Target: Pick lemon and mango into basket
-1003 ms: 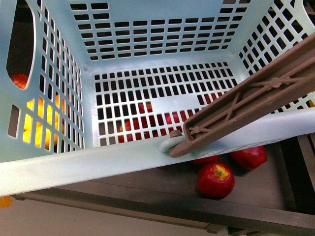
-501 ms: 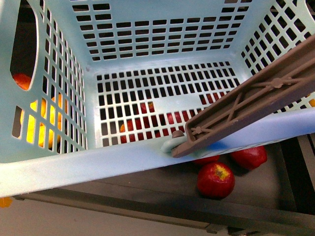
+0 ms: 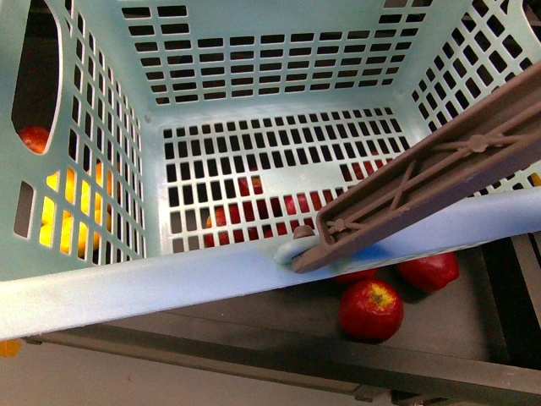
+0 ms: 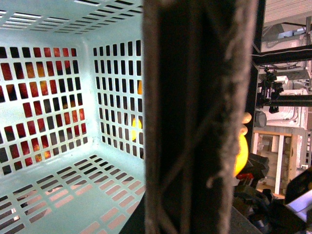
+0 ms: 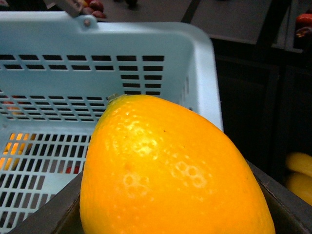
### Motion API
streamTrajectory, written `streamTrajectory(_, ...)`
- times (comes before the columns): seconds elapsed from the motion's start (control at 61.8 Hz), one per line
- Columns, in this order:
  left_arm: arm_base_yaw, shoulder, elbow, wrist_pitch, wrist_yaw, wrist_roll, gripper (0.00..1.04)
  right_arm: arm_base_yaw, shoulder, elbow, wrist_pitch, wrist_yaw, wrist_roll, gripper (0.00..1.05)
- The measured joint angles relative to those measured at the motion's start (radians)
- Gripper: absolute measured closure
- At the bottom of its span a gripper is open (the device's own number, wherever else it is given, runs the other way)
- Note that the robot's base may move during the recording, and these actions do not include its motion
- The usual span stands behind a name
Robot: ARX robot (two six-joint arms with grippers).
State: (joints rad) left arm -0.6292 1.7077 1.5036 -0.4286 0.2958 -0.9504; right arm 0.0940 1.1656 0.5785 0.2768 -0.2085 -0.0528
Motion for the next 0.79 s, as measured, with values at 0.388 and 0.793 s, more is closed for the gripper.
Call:
streamTrajectory(0.388, 0.0, 0.0, 0.0, 0.0, 0.0, 0.0, 1.0, 0.073, 0.053, -0.012, 0.042, 0.061, -0.011, 0.07)
streamTrajectory(0.793, 0.001, 0.002, 0.0, 0.0, -0.007, 0.011, 1.0, -0.102, -0.132, -0.061, 0.033, 0.214, 0.092, 0.14)
